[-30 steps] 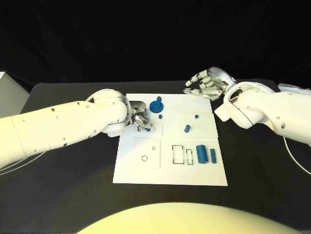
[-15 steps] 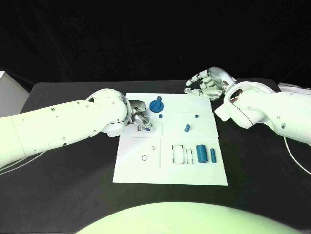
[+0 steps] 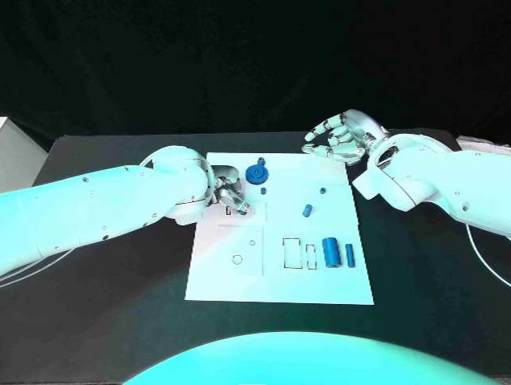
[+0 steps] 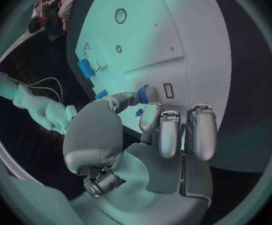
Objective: Assemble the parts on the task board
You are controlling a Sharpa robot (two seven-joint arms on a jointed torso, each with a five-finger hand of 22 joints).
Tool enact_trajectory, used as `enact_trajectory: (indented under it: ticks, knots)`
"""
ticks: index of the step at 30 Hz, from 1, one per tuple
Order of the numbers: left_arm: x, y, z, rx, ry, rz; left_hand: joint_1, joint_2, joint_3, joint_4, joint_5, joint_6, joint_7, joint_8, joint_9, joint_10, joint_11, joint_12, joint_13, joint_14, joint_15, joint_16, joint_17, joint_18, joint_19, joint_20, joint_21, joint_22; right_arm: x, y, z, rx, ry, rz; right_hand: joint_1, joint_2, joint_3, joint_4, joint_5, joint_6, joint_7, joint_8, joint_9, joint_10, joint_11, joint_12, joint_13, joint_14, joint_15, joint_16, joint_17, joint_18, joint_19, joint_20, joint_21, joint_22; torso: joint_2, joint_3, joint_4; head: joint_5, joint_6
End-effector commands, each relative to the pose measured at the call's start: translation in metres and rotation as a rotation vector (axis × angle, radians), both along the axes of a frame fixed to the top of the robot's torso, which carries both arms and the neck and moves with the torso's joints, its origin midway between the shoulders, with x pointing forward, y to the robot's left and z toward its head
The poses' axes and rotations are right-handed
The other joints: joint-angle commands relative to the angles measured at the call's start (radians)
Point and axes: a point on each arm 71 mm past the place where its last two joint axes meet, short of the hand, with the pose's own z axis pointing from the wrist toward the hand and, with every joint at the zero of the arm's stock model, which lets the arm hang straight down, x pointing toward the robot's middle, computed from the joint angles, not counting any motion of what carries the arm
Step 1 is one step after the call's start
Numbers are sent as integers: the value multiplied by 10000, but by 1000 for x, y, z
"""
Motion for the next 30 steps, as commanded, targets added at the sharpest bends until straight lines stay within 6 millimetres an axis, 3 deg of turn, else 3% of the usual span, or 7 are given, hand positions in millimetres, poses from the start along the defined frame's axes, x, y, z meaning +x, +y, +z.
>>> enact_trajectory:
  ticks: [1,30]
  knots:
    - [-8,-2,-13,206,563,-240,95,-27,1217,-1268,59,182,-206,-47,14,15,-53,14,10,1040,-65,33,2635,-106,46,0,24,817,-1,2,0,-27,-25,209,-99,-30,70,-8,67,-63,-4,-1,-11,-53,-5,-26,796,875,73,-49,2121,125,344,64,-31,1397,-1,4,-2,-5,-11]
    - [-8,-1,-13,156,623,-171,-136,-267,907,-962,15,150,-250,-100,7,-16,-75,-74,-60,1040,-73,33,2635,-88,-6,-2,-28,738,-1,1,0,-22,-28,202,-99,-30,70,-8,67,-63,-4,-1,-11,-53,-5,-26,796,875,73,-49,2121,125,344,64,-31,1397,-3,8,0,-5,-52]
